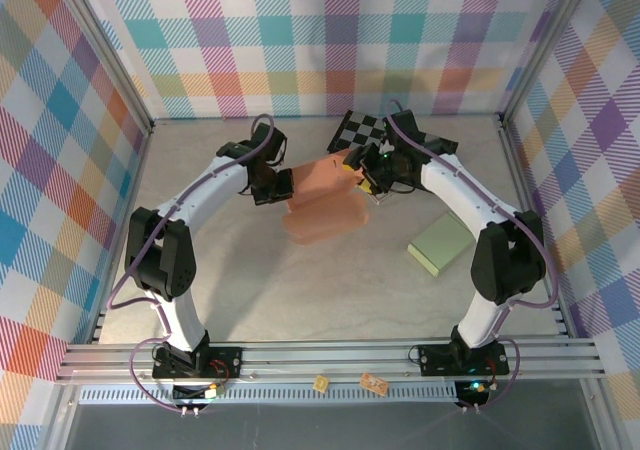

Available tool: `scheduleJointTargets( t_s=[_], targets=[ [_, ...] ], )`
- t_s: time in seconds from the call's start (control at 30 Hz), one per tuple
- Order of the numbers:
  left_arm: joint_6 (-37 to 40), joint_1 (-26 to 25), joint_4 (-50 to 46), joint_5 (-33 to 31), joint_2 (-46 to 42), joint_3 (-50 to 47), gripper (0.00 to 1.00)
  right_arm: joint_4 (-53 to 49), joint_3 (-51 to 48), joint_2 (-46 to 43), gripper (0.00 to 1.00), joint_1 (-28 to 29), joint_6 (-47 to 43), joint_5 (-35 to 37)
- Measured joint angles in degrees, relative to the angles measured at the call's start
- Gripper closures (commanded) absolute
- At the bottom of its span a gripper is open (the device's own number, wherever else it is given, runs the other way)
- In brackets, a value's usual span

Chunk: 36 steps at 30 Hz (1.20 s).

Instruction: Fold the paper box

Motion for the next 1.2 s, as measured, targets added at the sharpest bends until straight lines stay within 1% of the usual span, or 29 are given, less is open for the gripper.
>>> scheduleJointTargets(
  t_s=[0.17,0.43,0.7,0.93,1.2],
  targets=[
    [0.04,0.0,-0.85,0.11,0.0,0.74,1.0,0.09,0.0,0.22,0.44,0.2,-2.21,1.51],
    [0.22,0.0,-1.2,0.48,0.0,0.83,1.0,0.17,0.0,0.72,0.44,0.26,-4.63,3.41],
    [0.66,0.0,-1.92,0.59,0.0,2.14,1.0,0.07,0.02,4.76,0.45,1.07,-6.73,5.11],
    [0.68,-0.07,-2.49,1.2,0.0,2.23,1.0,1.4,0.11,4.92,0.51,1.36,-8.74,6.86],
    [0.68,-0.07,-2.51,1.49,0.0,2.23,1.0,3.08,1.33,5.33,0.56,1.57,-11.54,6.91]
  ],
)
